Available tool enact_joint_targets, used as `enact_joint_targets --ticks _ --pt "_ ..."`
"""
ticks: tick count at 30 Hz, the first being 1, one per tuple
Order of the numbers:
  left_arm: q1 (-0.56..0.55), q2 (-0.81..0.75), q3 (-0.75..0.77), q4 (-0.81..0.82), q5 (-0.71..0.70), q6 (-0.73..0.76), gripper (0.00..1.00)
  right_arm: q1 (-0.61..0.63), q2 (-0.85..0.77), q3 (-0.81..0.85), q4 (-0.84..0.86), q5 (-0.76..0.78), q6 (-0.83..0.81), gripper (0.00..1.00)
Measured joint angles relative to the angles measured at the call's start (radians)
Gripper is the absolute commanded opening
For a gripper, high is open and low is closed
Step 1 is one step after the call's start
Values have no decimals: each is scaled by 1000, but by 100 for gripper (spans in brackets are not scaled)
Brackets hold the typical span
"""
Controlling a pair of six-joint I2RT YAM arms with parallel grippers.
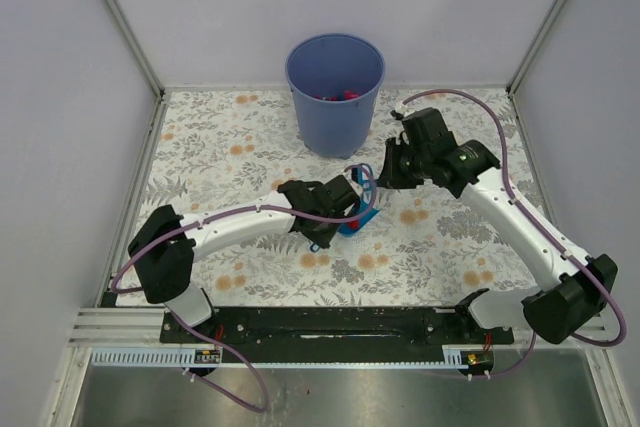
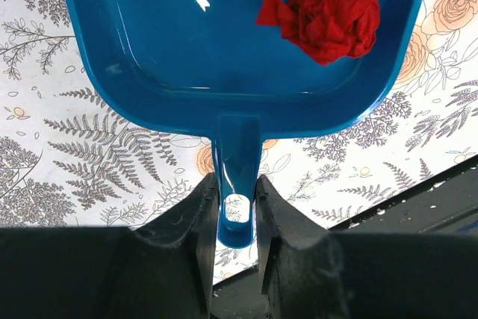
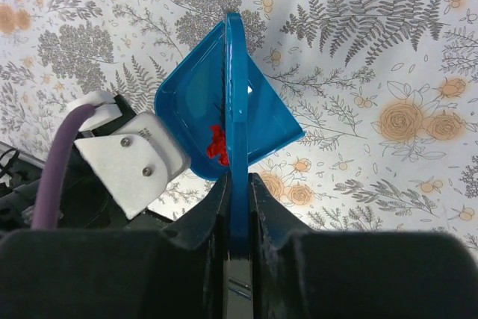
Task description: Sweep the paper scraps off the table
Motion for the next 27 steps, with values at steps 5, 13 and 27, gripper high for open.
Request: enact_joint_targets --ticks 5,13,27 --pt "0 -5 11 -34 -3 -2 0 1 -18 84 -66 55 21 0" --pt "0 -10 132 -136 -8 -1 0 1 -77 246 -139 235 85 0" --pt "0 110 558 -401 -20 1 0 2 -283 129 -257 448 297 0"
